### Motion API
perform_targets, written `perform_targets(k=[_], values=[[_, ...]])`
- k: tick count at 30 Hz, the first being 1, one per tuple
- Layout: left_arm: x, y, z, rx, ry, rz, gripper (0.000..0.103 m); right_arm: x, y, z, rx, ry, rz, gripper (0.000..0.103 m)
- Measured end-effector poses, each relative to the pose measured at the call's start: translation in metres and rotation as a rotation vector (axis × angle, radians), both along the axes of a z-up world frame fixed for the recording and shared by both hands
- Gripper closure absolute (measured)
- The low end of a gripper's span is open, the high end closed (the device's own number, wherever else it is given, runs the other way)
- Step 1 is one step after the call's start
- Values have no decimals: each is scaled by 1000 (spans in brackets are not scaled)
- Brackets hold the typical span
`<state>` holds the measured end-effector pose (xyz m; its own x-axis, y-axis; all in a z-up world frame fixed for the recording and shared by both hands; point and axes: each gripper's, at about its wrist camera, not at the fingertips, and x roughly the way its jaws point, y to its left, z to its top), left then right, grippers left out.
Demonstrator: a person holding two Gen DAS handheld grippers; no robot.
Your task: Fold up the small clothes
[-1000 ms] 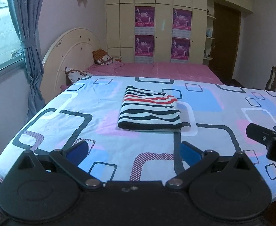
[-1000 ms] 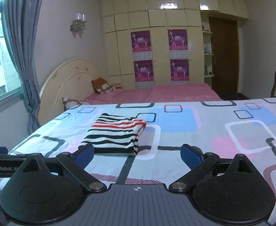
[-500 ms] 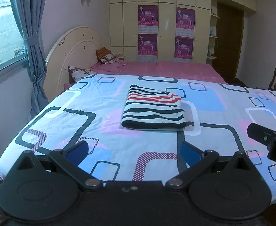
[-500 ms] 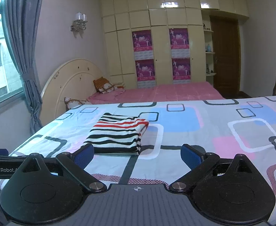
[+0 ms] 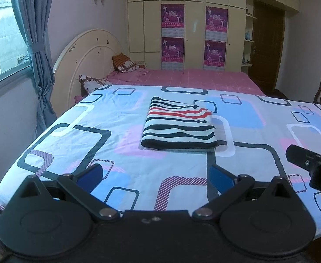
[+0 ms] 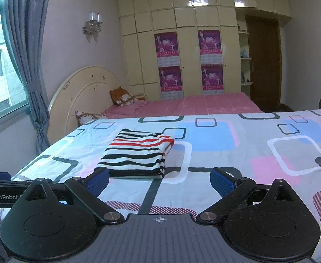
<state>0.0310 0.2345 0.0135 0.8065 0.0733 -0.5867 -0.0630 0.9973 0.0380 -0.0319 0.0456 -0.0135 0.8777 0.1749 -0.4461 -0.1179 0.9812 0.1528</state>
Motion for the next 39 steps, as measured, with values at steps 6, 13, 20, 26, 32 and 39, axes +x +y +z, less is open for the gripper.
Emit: perform_targets(k=[6,13,20,26,32,39], values=[[3,-2,-1,0,9,-3,0,1,0,-1,0,0,4,5],[6,-5,-2,1,13,-7,0,3,-1,-3,2,4,1,5],[6,-4,-3,3,16,-9,0,4,-1,-4,6,9,1,5],[8,-1,-4,0,22,-7,0,5,2,-4,2,11,7,5],[12,1,-7,-5,32,-9,0,8,1,-5,3,20,8,5],[18,4,-10,-12,43,-13,0,13,4,-6,1,27,14,5]])
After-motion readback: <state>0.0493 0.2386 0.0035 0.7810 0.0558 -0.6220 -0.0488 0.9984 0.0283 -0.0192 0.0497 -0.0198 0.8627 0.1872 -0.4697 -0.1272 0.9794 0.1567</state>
